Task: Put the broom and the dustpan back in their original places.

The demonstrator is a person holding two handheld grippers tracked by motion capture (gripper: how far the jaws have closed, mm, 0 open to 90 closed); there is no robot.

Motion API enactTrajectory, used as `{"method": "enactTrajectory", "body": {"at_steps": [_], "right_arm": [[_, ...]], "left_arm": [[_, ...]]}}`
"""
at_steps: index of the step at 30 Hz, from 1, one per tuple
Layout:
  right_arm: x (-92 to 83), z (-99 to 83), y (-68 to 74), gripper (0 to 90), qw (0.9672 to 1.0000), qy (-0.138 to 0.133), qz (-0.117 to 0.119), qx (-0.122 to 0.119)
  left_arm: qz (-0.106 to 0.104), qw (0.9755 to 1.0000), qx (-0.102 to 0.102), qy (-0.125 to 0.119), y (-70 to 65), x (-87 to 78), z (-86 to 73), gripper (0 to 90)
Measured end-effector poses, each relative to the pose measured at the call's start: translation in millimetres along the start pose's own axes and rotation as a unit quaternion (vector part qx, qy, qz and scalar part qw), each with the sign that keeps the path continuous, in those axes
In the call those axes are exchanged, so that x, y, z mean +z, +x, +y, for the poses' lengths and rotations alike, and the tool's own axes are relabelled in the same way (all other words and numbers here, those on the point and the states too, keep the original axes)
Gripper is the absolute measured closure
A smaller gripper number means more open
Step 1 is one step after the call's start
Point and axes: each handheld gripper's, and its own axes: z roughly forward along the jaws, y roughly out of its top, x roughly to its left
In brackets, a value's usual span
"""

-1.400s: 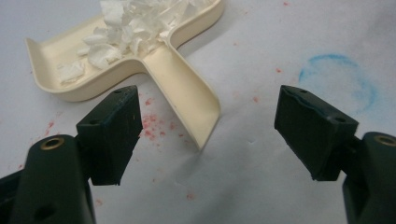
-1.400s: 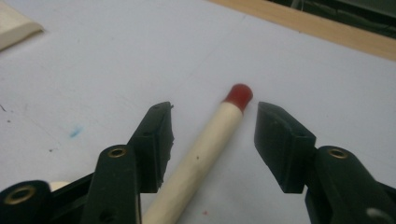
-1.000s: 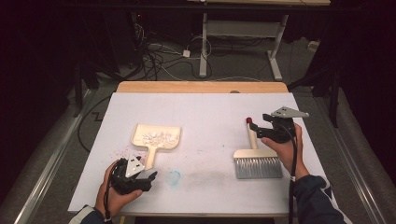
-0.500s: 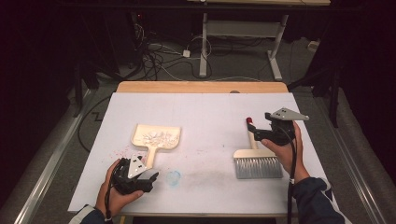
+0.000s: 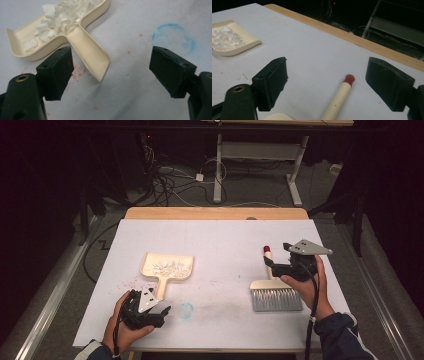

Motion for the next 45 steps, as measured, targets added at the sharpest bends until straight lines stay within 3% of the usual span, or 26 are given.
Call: {"method": "enactTrajectory", "body": {"at_steps": [4, 7, 20, 45], "right_arm": [[-4.3, -0.4, 5.3, 18.7, 1.0000, -0.003, -0.002, -0.007], [-6.5, -0.3, 10.2, 18.8, 0.9996, -0.005, -0.010, -0.027], [-18.2, -3.4, 17.7, 18.8, 0.9990, -0.008, -0.003, -0.044], [-40.5, -24.9, 32.6, 18.7, 0.9965, -0.011, 0.005, -0.083]], "left_arm": [[-0.003, 1.0000, 0.004, -0.001, -0.9, -0.4, 0.2, 19.4], [-0.005, 1.0000, 0.007, -0.001, -1.3, -0.6, 0.2, 19.4], [-0.003, 0.9997, 0.022, -0.004, -2.1, -1.4, 0.3, 19.3], [-0.001, 0.9996, 0.027, -0.006, -3.2, -2.8, 0.4, 19.3]]}}
